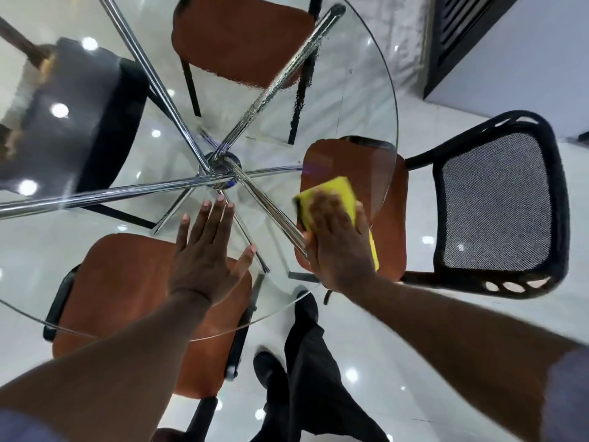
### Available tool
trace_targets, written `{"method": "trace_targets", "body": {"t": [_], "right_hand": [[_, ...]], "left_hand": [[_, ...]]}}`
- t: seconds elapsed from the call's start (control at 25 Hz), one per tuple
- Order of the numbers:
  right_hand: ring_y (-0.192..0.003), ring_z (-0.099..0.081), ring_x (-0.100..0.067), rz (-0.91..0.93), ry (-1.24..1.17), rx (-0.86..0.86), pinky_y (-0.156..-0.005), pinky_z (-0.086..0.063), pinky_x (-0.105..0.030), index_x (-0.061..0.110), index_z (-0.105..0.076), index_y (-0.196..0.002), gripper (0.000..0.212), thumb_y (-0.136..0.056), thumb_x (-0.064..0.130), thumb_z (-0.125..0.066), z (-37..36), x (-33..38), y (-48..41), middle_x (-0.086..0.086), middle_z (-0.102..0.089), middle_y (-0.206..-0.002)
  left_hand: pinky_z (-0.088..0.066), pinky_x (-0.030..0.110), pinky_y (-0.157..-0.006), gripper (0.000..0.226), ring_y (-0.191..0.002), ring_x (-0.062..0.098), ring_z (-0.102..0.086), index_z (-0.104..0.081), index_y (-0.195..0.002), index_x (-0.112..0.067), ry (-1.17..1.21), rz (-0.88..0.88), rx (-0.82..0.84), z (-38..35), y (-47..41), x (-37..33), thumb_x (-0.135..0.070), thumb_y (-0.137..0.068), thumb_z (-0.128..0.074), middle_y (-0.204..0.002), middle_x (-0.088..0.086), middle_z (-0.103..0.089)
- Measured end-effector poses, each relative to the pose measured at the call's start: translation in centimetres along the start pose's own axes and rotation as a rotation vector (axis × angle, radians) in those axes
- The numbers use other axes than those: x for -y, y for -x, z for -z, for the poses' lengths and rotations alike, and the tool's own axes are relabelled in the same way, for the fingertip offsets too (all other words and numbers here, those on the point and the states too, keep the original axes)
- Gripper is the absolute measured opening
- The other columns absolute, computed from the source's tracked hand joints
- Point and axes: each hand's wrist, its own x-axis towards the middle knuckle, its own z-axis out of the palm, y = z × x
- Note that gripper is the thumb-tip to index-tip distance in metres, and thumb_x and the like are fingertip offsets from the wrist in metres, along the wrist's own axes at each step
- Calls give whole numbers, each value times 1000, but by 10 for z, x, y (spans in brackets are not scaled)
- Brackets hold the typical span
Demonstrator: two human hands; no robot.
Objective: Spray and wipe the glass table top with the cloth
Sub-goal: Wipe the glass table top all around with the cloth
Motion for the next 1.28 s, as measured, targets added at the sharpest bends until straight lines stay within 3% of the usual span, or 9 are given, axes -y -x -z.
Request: {"method": "trace_targets", "body": {"t": [0.08,0.16,0.4,0.52,0.68,0.76,0.96,1.16,1.28], "right_hand": [[-160,-35,-32,493,59,113,-127,-26,-66,18,-47,-160,59,-107,44,-48,8,-38,-17,-7,-39,-171],[-158,-38,-32,634,104,132,-126,-27,-63,22,-45,-159,58,-106,47,-44,6,-81,-58,-7,-44,-169],[-164,-23,-28,-343,7,-60,-130,-16,-63,22,-33,-167,64,-108,46,-37,4,-80,-86,-5,-30,-176],[-159,-36,-36,23,75,-29,-125,-21,-69,12,-45,-162,61,-107,37,-51,-3,-27,-33,-13,-41,-170],[-165,-23,-25,638,127,198,-131,-14,-57,24,-39,-164,59,-110,47,-36,10,-72,-63,-1,-30,-175],[-166,-17,-25,473,145,223,-131,-20,-60,28,-31,-168,61,-111,51,-30,8,-95,-90,-1,-26,-177],[-165,-20,-23,-383,-15,-48,-132,-16,-60,23,-33,-167,58,-112,44,-38,5,-57,-81,2,-29,-176],[-166,-18,-24,286,75,156,-130,-18,-63,23,-31,-167,61,-111,46,-35,12,-87,-83,2,-26,-177],[-165,-23,-28,161,101,51,-126,-28,-63,31,-21,-170,62,-111,49,-33,7,-131,-141,-3,-27,-177]], "left_hand": [[-7,54,-129,86,-162,19,-1,-14,-167,-18,6,-6,-6,-1,0,0,-67,-99,-34,-175,-1,-6],[-10,54,-129,86,-162,20,-4,-15,-167,-17,-8,-2,-20,-5,0,1,-66,-99,-36,-175,0,-8],[-10,55,-128,87,-162,21,-5,-14,-167,-16,-14,-17,-37,-5,0,3,-67,-99,-35,-175,2,-8],[-10,55,-129,87,-162,21,-4,-15,-167,-17,-4,-13,-32,-3,1,1,-66,-99,-37,-175,1,-8],[-8,53,-129,87,-162,20,-5,-16,-166,-17,-22,-10,-46,-5,-1,2,-66,-98,-38,-175,0,-9],[-8,53,-129,87,-162,21,-6,-16,-167,-17,-20,-13,-47,-6,-1,2,-67,-98,-37,-175,1,-9],[-9,52,-130,87,-162,20,-7,-13,-167,-19,7,-4,-52,-4,2,3,-67,-98,-37,-175,-1,-8],[-7,51,-130,89,-162,20,-7,-11,-167,-21,14,5,-51,-4,-1,2,-67,-98,-40,-175,-1,-7],[-9,51,-130,89,-162,20,-8,-14,-167,-20,11,1,-64,-7,-1,1,-67,-97,-42,-175,-1,-9]]}}
